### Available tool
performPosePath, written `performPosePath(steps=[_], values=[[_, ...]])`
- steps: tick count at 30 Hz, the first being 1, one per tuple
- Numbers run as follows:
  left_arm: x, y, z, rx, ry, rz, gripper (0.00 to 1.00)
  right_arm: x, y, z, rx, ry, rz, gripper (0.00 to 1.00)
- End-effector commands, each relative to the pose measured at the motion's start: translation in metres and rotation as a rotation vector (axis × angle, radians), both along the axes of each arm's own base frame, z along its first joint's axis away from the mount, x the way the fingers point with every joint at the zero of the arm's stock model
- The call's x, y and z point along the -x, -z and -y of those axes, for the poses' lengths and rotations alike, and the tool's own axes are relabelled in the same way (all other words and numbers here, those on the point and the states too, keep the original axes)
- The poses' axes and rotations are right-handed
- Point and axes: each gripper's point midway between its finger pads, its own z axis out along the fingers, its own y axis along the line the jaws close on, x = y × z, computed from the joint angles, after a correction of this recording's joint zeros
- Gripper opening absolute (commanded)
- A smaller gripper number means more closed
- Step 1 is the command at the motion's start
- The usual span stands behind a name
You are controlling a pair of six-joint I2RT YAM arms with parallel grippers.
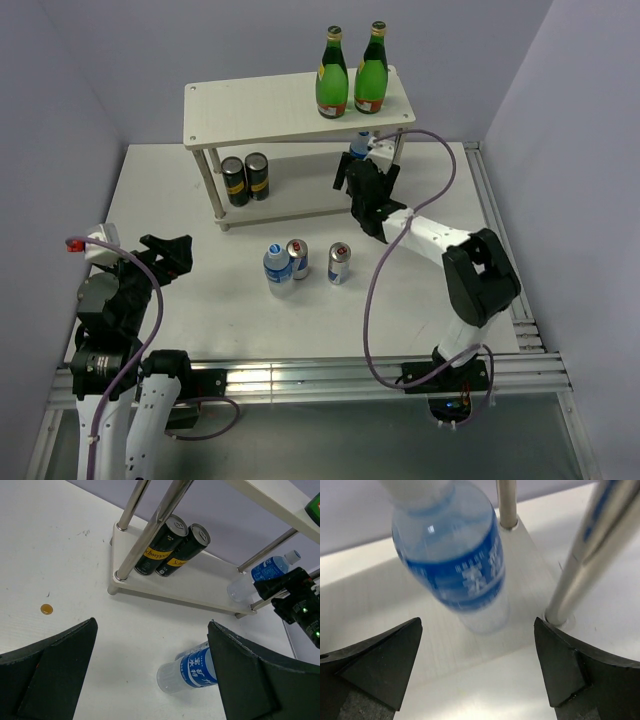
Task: Place and organize the beverage onto the shelf
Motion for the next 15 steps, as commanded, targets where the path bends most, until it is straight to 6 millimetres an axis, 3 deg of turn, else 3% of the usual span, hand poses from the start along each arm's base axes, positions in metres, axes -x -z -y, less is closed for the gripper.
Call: performPosePath(steps=[1, 2, 4, 6, 8, 9, 11, 12, 14, 15], values=[[0.000, -0.013, 0.002, -0.024, 0.018, 0.058, 0.99, 0.020, -0.016, -0.007, -0.068, -0.075, 0.011, 1.00], [0.000, -0.013, 0.001, -0.024, 0.017, 0.056, 0.99, 0.028, -0.009, -0.009, -0.063, -0.090, -0.015, 1.00], [0.001, -0.013, 0.001, -0.024, 0.015, 0.059, 0.99, 0.043, -0.018, -0.007, -0.080, -0.098, -0.013, 1.00], [0.001, -0.013, 0.001, -0.023, 0.015, 0.056, 0.99, 0.063, -0.013, -0.009, -0.065, -0.121, -0.025, 1.00], [0.001, -0.013, 0.001, -0.023, 0.015, 0.058, 0.99, 0.088, -0.030, 0.000, -0.033, -0.091, 0.018, 1.00], [0.001, -0.014, 0.002, -0.024, 0.018, 0.061, 0.99, 0.108, -0.052, -0.010, -0.045, -0.122, 0.066, 1.00], [0.001, -0.013, 0.001, -0.023, 0.016, 0.059, 0.99, 0.134, -0.056, -0.005, -0.009, -0.093, 0.074, 1.00], [0.001, -0.013, 0.001, -0.024, 0.017, 0.058, 0.99, 0.152, -0.060, -0.020, -0.019, -0.138, 0.081, 1.00], [0.001, -0.012, 0.001, -0.023, 0.015, 0.055, 0.99, 0.183, -0.067, -0.018, -0.055, -0.162, 0.094, 1.00], [0.001, -0.013, 0.001, -0.023, 0.015, 0.056, 0.99, 0.205, -0.076, -0.030, -0.094, -0.233, 0.117, 1.00]])
